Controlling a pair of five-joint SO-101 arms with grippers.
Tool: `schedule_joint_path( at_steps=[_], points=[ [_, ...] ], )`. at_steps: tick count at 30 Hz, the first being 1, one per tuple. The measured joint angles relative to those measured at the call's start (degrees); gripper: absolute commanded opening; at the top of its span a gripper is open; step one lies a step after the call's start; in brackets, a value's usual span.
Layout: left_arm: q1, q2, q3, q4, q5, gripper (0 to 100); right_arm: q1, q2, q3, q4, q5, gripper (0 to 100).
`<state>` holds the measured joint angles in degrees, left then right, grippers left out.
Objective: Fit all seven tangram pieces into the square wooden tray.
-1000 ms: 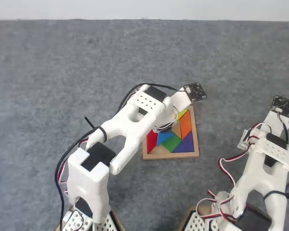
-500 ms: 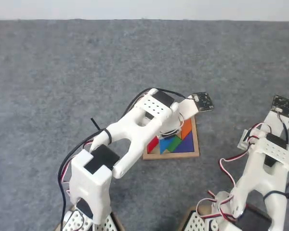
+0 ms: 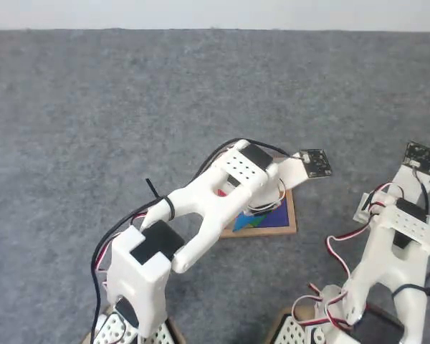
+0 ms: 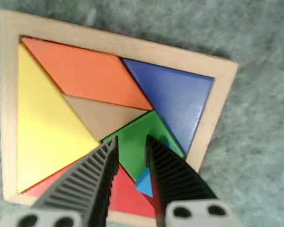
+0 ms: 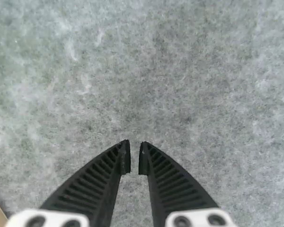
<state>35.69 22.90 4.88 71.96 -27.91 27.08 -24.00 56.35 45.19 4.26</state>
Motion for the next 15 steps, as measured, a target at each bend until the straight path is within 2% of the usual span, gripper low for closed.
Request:
schedule_joint_path(
  at_steps=[15],
  points=[
    [0.53, 0.00, -1.41, 2.99, 0.00, 9, 0.00, 0.00, 0.00, 0.00, 0.00, 4.3]
  ],
)
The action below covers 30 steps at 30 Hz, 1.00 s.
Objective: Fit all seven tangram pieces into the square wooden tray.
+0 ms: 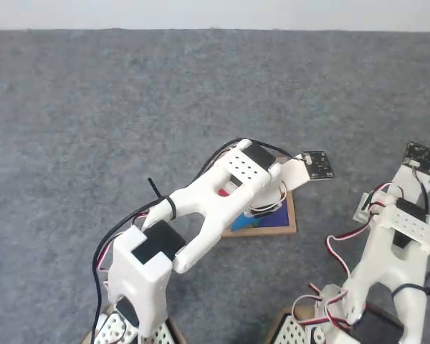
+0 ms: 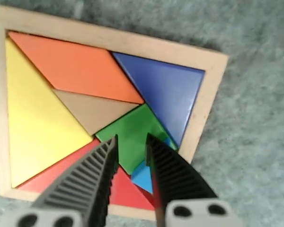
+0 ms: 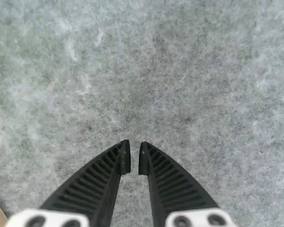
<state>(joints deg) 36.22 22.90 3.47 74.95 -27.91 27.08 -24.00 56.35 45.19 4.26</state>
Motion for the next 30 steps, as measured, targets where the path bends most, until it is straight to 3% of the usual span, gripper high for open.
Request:
schedule_joint_path(
  at_steps=[18, 25, 30],
  points=[
    [0.44, 0.62, -0.88, 2.20, -2.64, 9, 0.00, 0.00, 0.00, 0.00, 0.00, 4.3],
    [0.44, 0.62, -6.42, 7.91, -2.64, 9, 0.00, 0.00, 0.00, 0.00, 0.00, 4.3],
    [0.44, -0.88, -2.55, 8.70, -2.64, 9, -0.18, 0.00, 0.00, 0.00, 0.00, 4.3]
  ],
)
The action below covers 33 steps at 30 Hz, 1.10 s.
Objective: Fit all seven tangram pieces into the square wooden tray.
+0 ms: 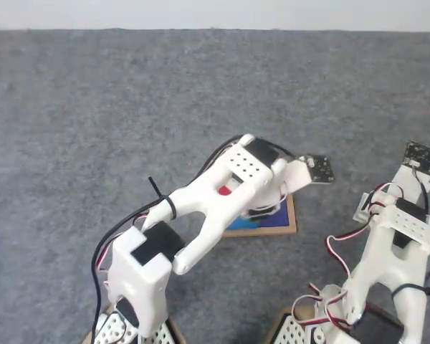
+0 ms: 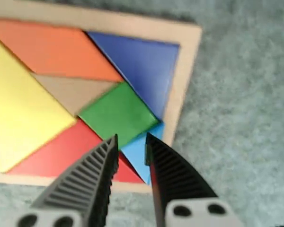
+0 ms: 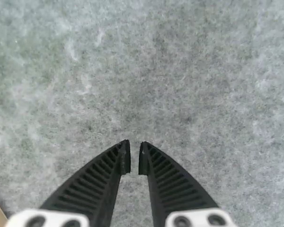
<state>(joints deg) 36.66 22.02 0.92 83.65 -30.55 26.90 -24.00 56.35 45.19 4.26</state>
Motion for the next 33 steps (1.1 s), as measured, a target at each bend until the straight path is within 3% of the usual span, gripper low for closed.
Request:
schedule_joint_path(
  at_steps=[6, 17, 33],
  points=[
    [-0.18, -4.40, 8.97, -5.01, 0.00, 9, -0.09, 0.00, 0.00, 0.00, 0.00, 4.3],
    [-3.34, -4.48, 9.85, -8.09, 0.00, 9, -0.09, 0.00, 0.00, 0.00, 0.00, 4.3],
    [-2.29, -13.36, 12.22, -3.96, 0.00, 9, -0.09, 0.00, 0.00, 0.00, 0.00, 4.3]
  ],
)
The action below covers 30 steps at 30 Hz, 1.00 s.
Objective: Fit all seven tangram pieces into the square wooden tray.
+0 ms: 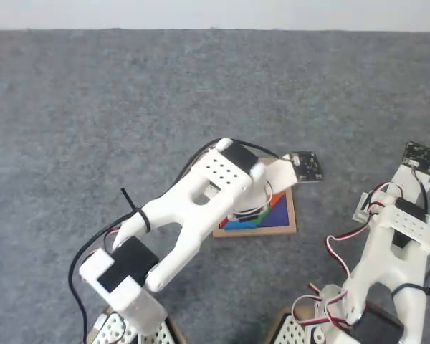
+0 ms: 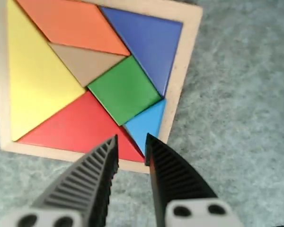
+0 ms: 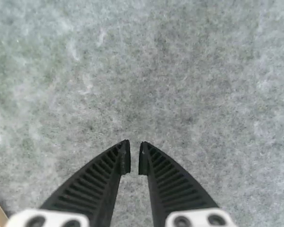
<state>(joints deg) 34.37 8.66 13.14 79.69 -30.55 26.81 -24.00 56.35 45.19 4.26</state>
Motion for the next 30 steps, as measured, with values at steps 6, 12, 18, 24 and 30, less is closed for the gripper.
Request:
schedule_joint_path(
  at_steps=[6, 12, 18, 24, 30],
  points=[
    [-0.26, 0.00, 6.95, -5.10, 0.00, 9, 0.00, 0.00, 0.00, 0.00, 0.00, 4.3],
    [-0.26, 0.00, 8.79, -8.26, 0.00, 9, 0.00, 0.00, 0.00, 0.00, 0.00, 4.3],
    [-0.26, 0.00, 8.79, -8.44, -0.26, 10, 0.00, 0.00, 0.00, 0.00, 0.00, 4.3],
    [-0.88, -0.62, 5.01, -8.44, 2.02, 10, 0.00, 0.00, 0.00, 0.00, 0.00, 4.4],
    [-7.65, 0.79, 0.26, -10.20, 15.65, 9, 0.00, 0.00, 0.00, 0.00, 0.09, 3.8]
  ],
)
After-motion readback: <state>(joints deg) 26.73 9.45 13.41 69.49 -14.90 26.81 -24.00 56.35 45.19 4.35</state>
